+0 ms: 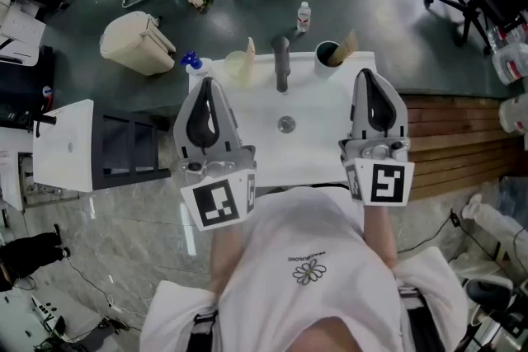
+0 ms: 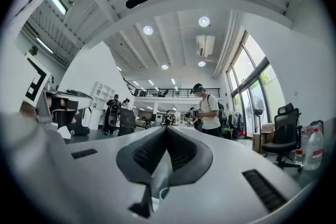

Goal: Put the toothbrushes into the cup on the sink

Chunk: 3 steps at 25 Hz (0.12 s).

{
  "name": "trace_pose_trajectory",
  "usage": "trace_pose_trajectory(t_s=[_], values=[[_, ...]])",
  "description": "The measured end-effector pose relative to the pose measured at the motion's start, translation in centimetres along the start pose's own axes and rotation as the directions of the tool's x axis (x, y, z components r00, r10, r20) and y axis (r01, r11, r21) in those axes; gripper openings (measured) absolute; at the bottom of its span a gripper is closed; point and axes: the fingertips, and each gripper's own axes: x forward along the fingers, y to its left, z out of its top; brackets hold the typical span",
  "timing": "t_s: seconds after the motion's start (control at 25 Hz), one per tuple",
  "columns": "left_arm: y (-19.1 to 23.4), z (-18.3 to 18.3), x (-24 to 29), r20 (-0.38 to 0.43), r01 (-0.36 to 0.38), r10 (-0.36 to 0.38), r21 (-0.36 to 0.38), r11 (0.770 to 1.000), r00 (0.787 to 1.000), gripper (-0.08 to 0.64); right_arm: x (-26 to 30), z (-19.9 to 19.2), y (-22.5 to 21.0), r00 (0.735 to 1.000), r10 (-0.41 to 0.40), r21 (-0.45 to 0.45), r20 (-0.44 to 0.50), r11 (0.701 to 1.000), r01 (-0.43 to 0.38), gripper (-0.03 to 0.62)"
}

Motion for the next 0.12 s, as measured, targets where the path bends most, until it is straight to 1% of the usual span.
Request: trace_pose_trajectory(t_s=[0.12], values=[[0.06,0.09,0.05,0.007,0.006,-0.007,0.023,1.0,1.0,0.017,0.04,0.01,0.33,1.0,0.014,0.005,0.0,1.0,-0.014,0.012]])
